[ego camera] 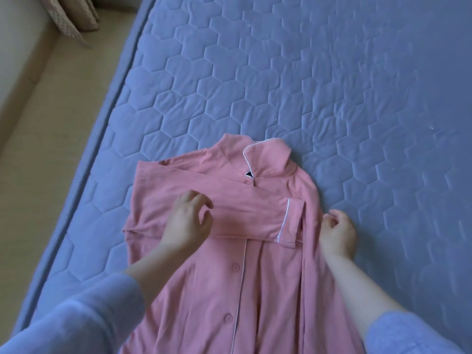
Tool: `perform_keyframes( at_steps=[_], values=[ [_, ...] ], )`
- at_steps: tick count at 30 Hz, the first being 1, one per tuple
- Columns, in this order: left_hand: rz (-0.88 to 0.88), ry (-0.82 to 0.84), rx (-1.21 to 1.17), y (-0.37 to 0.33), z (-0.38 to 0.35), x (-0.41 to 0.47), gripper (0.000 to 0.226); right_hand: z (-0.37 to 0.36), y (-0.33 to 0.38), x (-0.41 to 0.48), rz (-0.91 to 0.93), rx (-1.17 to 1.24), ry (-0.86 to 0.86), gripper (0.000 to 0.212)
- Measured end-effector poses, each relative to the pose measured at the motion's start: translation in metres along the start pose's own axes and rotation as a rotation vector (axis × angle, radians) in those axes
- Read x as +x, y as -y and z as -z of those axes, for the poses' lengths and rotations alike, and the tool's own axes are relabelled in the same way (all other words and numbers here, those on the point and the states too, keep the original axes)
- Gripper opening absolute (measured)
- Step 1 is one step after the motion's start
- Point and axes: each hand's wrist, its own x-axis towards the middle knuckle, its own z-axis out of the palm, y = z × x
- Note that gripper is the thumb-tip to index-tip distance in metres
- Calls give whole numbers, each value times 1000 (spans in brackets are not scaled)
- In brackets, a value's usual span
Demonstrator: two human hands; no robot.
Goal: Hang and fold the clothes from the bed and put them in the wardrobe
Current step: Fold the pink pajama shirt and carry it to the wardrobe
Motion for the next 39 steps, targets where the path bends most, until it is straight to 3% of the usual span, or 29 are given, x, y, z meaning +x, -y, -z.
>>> perform_keyframes(
  at_steps=[7, 11, 19, 22, 24, 28, 31, 34, 39],
  values=[
    [-147, 137, 22, -62, -52, 62, 23, -14, -35, 37, -35, 93, 270, 37],
    [-290, 226, 101, -95, -81, 94, 30, -18, -39, 48, -70, 274, 483, 13],
    [-580, 480, 252, -154, -149, 138, 53, -6, -65, 50, -26, 431, 377, 16],
    [-612, 584, 506, -164, -167, 150, 47, 2, -68, 57, -17, 509, 304, 8],
    [-607, 567, 589, -168, -171, 157, 34, 8, -66, 66, 6, 529, 240, 3],
    [-538, 414, 477, -179, -168, 172, 21, 22, -59, 95, 51, 563, 162, 11],
    [-492, 373, 583, -180, -176, 172, 22, 31, -68, 106, -2, 426, 304, 15],
    [-414, 401, 648, -180, -191, 162, 30, 40, -94, 99, -76, 380, 448, 4],
    [-554, 562, 554, -196, -212, 149, 26, 58, -137, 81, -123, 349, 594, 35]
  ],
)
